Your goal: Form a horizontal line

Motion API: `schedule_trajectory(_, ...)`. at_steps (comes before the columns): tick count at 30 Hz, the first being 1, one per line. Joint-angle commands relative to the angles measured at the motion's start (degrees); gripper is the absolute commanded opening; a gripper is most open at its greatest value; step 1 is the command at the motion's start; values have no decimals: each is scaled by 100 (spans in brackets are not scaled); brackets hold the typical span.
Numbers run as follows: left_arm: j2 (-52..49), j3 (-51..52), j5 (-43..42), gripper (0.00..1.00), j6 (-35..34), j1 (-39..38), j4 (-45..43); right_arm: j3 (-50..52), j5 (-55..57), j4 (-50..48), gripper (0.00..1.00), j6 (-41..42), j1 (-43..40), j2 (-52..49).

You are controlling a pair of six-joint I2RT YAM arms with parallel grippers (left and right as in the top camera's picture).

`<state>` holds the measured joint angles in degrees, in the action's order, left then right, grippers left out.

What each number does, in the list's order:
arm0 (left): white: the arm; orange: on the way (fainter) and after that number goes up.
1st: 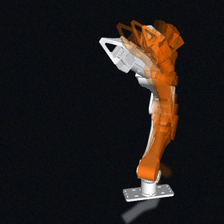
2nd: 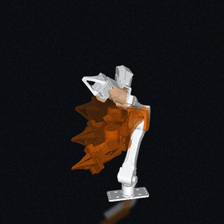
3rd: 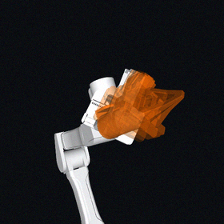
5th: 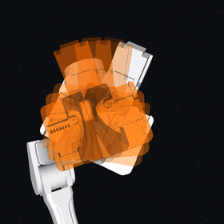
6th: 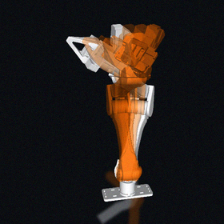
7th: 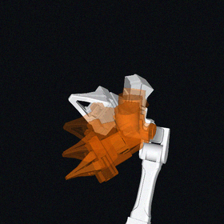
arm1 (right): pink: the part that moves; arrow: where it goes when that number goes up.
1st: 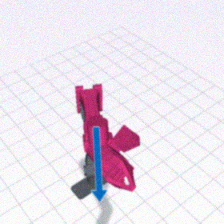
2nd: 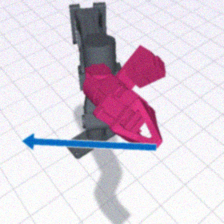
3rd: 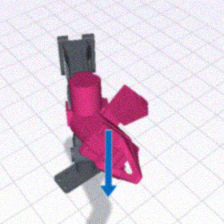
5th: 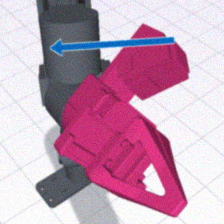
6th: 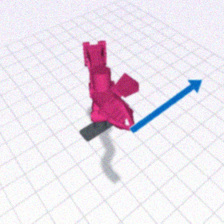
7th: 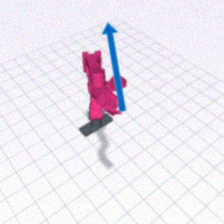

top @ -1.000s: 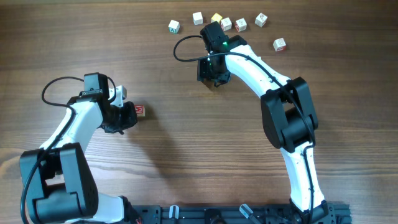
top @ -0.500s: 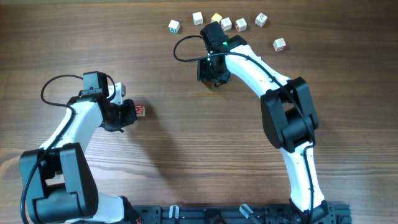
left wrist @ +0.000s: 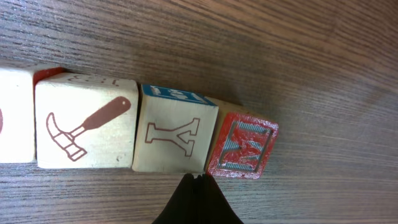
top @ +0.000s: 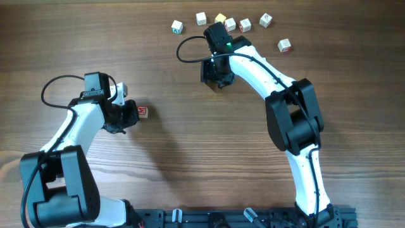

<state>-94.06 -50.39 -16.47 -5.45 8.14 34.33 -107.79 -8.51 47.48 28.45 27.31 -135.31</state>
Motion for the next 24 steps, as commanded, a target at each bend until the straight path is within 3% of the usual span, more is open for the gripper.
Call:
schedule_trajectory(1,20,26,-111,4,-101,-4,177,243,249,-13,57,48,-61,-400)
schedule_trajectory(5,20,26,-107,4,-96,-4,608,243,251,-11,56,46,-61,-400)
schedule_trajectory(7,20,26,-109,4,-98,-4,664,243,254,-11,48,22,-61,-400)
schedule_trajectory(9,22,24,-109,4,-127,-4,542,243,254,-13,33,9,-61,-400)
schedule_trajectory(10,33,13,-111,4,-310,2,404,243,251,-11,4,11,-61,-400)
schedule_trajectory(14,142,-245,-109,4,-573,2,280,243,-136,92,4,7,-61,-400)
schedule_trajectory(18,542,-649,90,4,-673,2,273,243,-1976,393,4,2,-37,-400)
schedule_trajectory(22,990,-846,1814,4,-1373,101,247,243,-3493,437,4,11,131,-400)
schedule_trajectory(24,1045,-848,2063,4,-1661,420,249,243,-3405,232,4,28,409,-400)
